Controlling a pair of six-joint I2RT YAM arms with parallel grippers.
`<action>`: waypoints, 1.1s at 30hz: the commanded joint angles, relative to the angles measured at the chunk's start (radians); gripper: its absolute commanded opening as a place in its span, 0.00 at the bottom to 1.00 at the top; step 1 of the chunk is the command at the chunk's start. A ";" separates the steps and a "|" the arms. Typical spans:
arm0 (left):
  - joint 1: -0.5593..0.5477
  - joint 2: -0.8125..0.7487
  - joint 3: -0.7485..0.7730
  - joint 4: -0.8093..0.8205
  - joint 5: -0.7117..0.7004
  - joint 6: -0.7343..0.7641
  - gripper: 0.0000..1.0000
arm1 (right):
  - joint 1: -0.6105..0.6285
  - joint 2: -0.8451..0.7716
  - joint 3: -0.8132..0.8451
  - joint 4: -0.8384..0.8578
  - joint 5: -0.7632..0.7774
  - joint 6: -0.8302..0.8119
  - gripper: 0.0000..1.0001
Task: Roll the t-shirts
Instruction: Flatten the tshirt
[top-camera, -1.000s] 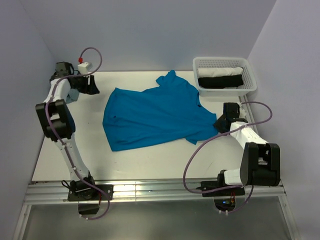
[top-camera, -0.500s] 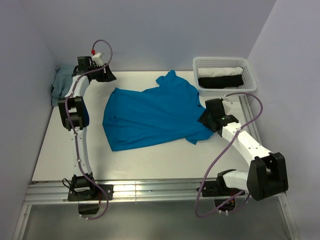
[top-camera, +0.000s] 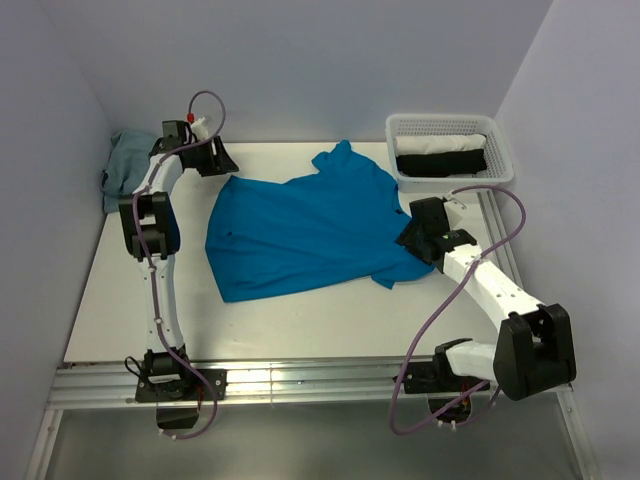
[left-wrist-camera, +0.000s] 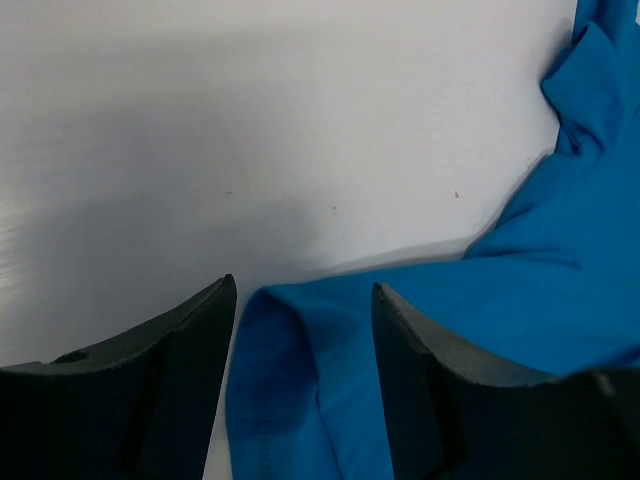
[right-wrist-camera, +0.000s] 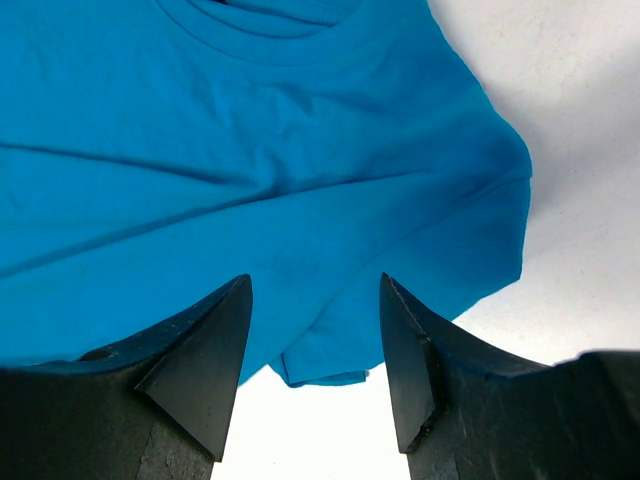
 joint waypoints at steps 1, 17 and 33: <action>-0.009 -0.052 0.016 -0.013 0.027 -0.047 0.62 | 0.005 -0.004 0.005 0.018 0.029 0.011 0.61; -0.015 -0.064 -0.016 -0.048 0.047 -0.093 0.50 | 0.007 -0.003 0.000 0.031 0.028 0.011 0.61; 0.011 -0.148 -0.033 0.053 -0.180 -0.103 0.00 | 0.004 0.035 0.017 0.014 0.058 -0.001 0.61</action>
